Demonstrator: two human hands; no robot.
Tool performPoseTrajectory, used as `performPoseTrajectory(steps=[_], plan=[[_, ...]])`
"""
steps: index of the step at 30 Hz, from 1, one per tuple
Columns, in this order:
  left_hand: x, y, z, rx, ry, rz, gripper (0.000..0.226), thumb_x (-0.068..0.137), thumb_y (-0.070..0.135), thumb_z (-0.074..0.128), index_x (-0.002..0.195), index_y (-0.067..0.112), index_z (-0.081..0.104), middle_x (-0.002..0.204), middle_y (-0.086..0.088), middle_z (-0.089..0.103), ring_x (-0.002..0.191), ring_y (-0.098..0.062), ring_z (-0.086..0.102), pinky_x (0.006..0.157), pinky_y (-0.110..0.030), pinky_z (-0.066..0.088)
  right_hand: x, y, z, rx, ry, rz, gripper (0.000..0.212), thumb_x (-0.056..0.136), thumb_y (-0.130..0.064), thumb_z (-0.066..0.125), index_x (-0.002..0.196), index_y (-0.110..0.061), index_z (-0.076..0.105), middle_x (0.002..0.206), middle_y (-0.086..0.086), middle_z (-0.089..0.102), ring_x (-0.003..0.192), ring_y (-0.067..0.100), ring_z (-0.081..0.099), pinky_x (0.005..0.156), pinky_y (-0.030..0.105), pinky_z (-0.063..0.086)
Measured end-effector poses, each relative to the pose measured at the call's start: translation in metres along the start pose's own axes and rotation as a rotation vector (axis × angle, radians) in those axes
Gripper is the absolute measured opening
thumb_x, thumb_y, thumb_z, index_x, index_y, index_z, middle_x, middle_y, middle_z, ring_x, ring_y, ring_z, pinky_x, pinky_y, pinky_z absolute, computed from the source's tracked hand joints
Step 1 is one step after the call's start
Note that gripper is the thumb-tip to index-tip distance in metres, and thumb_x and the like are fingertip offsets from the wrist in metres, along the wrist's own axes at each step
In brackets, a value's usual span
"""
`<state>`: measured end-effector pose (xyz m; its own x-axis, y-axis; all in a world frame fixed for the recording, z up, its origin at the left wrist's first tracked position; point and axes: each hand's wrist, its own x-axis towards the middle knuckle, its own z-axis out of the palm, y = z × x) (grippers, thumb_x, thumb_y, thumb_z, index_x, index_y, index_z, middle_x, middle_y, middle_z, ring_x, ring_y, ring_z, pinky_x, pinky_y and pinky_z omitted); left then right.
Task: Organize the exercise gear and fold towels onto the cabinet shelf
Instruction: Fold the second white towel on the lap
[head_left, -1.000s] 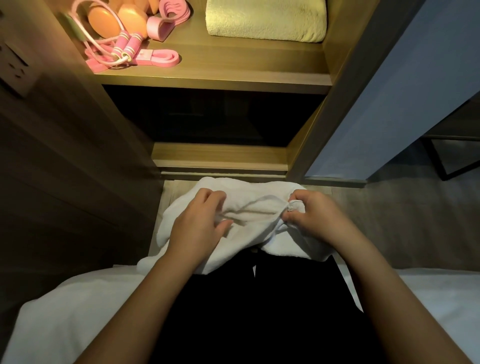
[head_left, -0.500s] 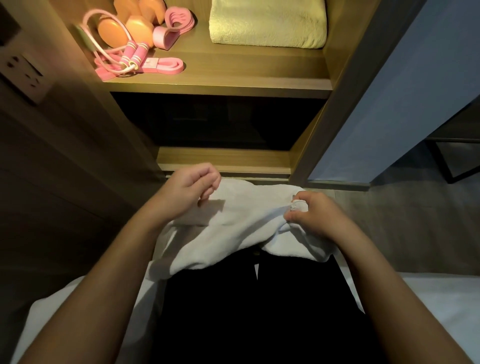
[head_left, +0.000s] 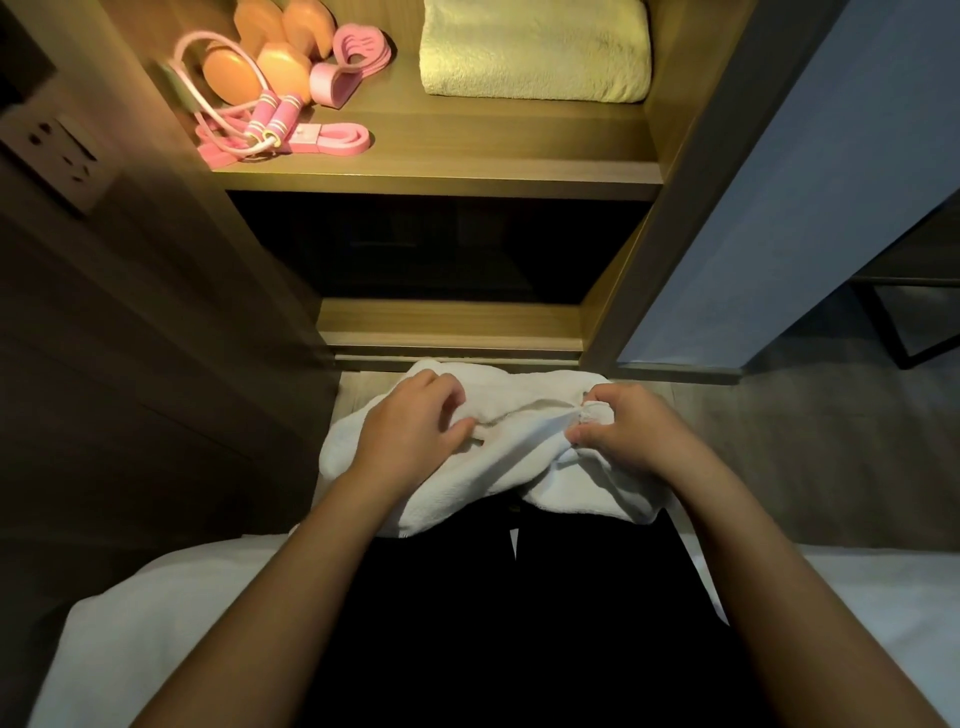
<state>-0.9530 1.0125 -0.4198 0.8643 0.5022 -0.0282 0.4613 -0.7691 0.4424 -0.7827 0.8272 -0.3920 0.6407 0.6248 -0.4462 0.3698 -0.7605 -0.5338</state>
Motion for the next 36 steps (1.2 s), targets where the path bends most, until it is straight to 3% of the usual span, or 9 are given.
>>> performPoseTrajectory(steps=[4, 7, 12, 16, 21, 25, 27, 31, 36], plan=[[0.002, 0.004, 0.004, 0.095, 0.032, 0.041, 0.02, 0.091, 0.041, 0.055, 0.102, 0.027, 0.061, 0.094, 0.011, 0.057, 0.087, -0.012, 0.051, 0.067, -0.028, 0.045, 0.002, 0.002, 0.001, 0.007, -0.009, -0.006, 0.042, 0.081, -0.039, 0.074, 0.12, -0.026, 0.063, 0.129, 0.002, 0.061, 0.097, 0.016, 0.05, 0.078, 0.032, 0.042], [0.003, 0.008, 0.003, 0.127, 0.02, 0.046, 0.023, 0.091, 0.041, 0.053, 0.105, 0.024, 0.06, 0.097, 0.008, 0.06, 0.088, -0.014, 0.053, 0.073, -0.031, 0.049, 0.005, 0.003, 0.002, 0.002, -0.02, 0.001, 0.047, 0.081, -0.04, 0.074, 0.124, -0.025, 0.061, 0.132, 0.002, 0.059, 0.103, 0.019, 0.053, 0.08, 0.031, 0.042], [0.007, 0.016, 0.003, 0.224, 0.116, -0.038, 0.013, 0.092, 0.02, 0.051, 0.103, 0.017, 0.058, 0.097, 0.0, 0.063, 0.086, -0.022, 0.057, 0.073, -0.034, 0.049, 0.009, 0.0, 0.002, 0.005, -0.016, 0.018, 0.057, 0.081, -0.04, 0.074, 0.132, -0.022, 0.057, 0.135, 0.005, 0.057, 0.113, 0.023, 0.054, 0.079, 0.03, 0.04], [0.012, 0.008, 0.0, 0.267, 0.015, -0.119, 0.024, 0.087, 0.013, 0.057, 0.11, 0.017, 0.054, 0.111, -0.002, 0.058, 0.099, -0.023, 0.052, 0.081, -0.035, 0.045, 0.01, 0.001, 0.001, 0.023, -0.008, 0.043, 0.06, 0.08, -0.04, 0.074, 0.134, -0.021, 0.056, 0.137, 0.006, 0.056, 0.116, 0.025, 0.054, 0.081, 0.029, 0.038], [0.004, -0.001, -0.016, 0.033, 0.193, -0.22, 0.01, 0.088, 0.013, 0.049, 0.084, 0.02, 0.055, 0.075, 0.005, 0.054, 0.074, -0.019, 0.053, 0.063, -0.036, 0.045, 0.009, 0.0, 0.0, 0.025, -0.008, 0.041, 0.061, 0.08, -0.039, 0.075, 0.135, -0.02, 0.055, 0.138, 0.006, 0.054, 0.118, 0.026, 0.053, 0.082, 0.029, 0.038], [0.015, 0.007, -0.033, -0.351, 0.062, -0.336, 0.02, 0.084, 0.01, 0.041, 0.076, 0.012, 0.059, 0.073, -0.004, 0.058, 0.077, -0.026, 0.054, 0.063, -0.034, 0.041, 0.009, -0.001, -0.003, 0.031, -0.022, 0.047, 0.061, 0.08, -0.038, 0.075, 0.135, -0.019, 0.055, 0.139, 0.008, 0.054, 0.118, 0.027, 0.053, 0.083, 0.03, 0.04], [0.016, 0.006, -0.046, -0.411, -0.026, -0.287, 0.02, 0.079, 0.023, 0.041, 0.072, 0.016, 0.058, 0.072, -0.003, 0.058, 0.075, -0.025, 0.053, 0.063, -0.033, 0.04, 0.008, 0.001, -0.004, 0.039, -0.027, 0.055, 0.062, 0.08, -0.037, 0.075, 0.136, -0.019, 0.054, 0.139, 0.008, 0.053, 0.118, 0.027, 0.053, 0.083, 0.03, 0.04], [0.008, -0.008, -0.055, 0.024, -0.2, -0.084, 0.014, 0.082, 0.037, 0.058, 0.093, 0.032, 0.051, 0.085, 0.009, 0.061, 0.076, -0.015, 0.056, 0.065, -0.036, 0.047, 0.007, 0.002, -0.004, 0.045, -0.033, 0.055, 0.062, 0.08, -0.037, 0.075, 0.136, -0.018, 0.054, 0.139, 0.008, 0.053, 0.118, 0.027, 0.053, 0.082, 0.03, 0.039], [-0.002, -0.034, -0.054, 0.314, 0.032, -0.142, 0.031, 0.082, 0.009, 0.064, 0.107, 0.023, 0.053, 0.109, 0.002, 0.053, 0.092, -0.013, 0.044, 0.079, -0.03, 0.04, 0.009, 0.0, -0.005, 0.054, -0.023, 0.076, 0.064, 0.079, -0.037, 0.075, 0.137, -0.018, 0.053, 0.139, 0.008, 0.053, 0.119, 0.028, 0.053, 0.084, 0.03, 0.039]])
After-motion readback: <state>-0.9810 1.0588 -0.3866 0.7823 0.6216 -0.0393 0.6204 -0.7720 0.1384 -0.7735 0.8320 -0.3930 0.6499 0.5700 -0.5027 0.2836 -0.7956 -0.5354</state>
